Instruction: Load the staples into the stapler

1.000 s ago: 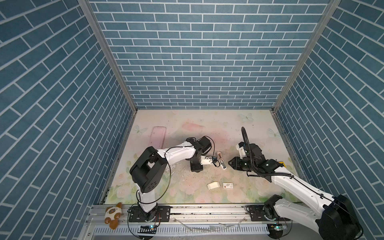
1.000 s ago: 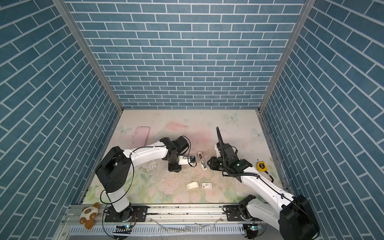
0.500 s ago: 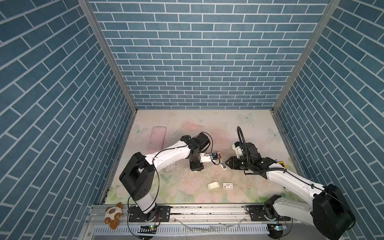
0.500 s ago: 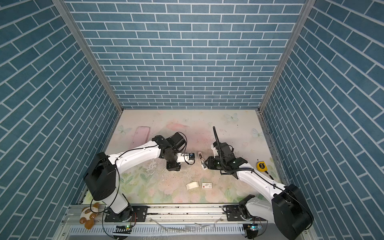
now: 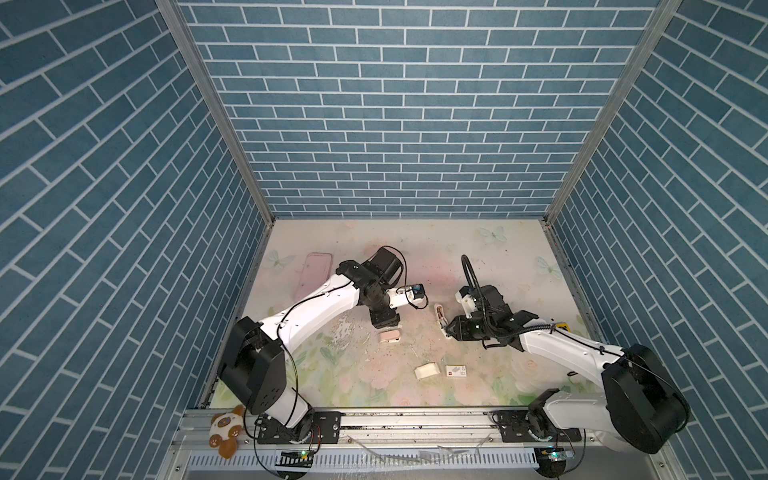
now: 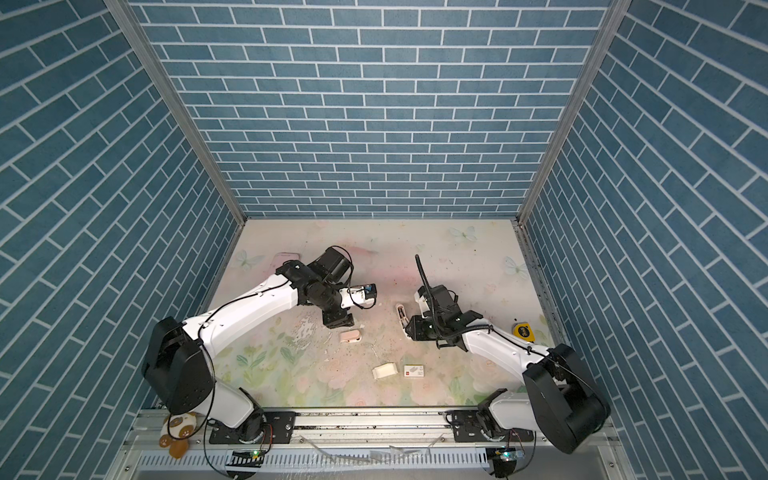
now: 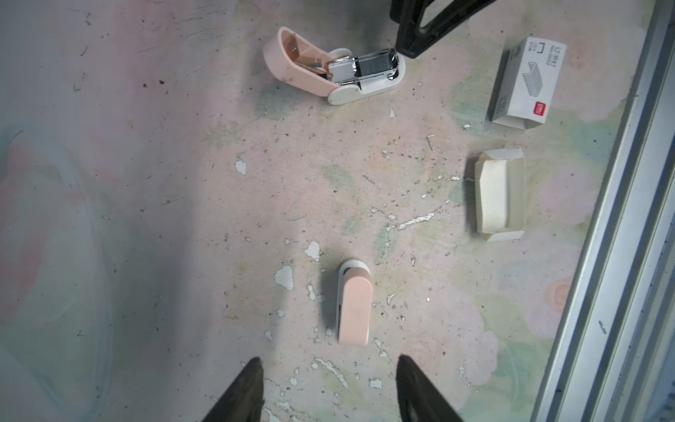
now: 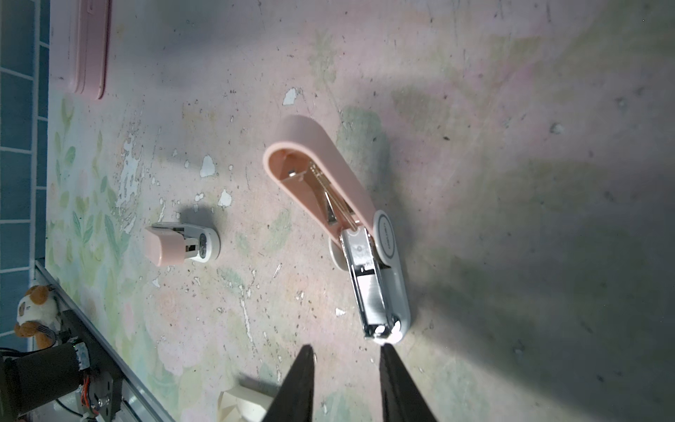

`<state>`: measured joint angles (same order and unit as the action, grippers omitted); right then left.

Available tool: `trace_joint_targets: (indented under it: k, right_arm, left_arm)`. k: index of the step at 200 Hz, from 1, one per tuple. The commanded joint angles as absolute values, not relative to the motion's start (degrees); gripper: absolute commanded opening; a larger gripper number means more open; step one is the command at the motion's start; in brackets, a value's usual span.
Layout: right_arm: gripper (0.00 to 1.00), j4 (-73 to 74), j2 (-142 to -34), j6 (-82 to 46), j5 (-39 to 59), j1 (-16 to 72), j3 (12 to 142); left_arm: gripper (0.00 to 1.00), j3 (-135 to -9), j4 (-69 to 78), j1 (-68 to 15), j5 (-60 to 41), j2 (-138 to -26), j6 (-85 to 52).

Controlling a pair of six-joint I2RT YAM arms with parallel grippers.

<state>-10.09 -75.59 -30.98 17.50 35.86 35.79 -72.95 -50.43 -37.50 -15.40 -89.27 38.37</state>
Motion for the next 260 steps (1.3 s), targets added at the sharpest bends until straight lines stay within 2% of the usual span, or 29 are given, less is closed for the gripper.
trace_joint_targets:
  k: [1,146,260]
  right_arm:
    - [0.32,-10.55,-77.25,-27.62,15.71,36.47,38.11]
    - [0.33,-15.25,-87.99,-24.01,7.01,40.23,45.02]
    - [0.33,-15.69,-93.58,-19.64,5.71,43.04,48.8]
  left_arm:
    - [0.6,-72.86,-51.33,-36.26,-17.84,-88.59,39.19]
    - [0.62,-71.18,-52.04,-33.05,-19.06,-89.11,40.89]
    - [0.62,-70.31,-51.86,-32.35,-18.98,-88.86,40.69]
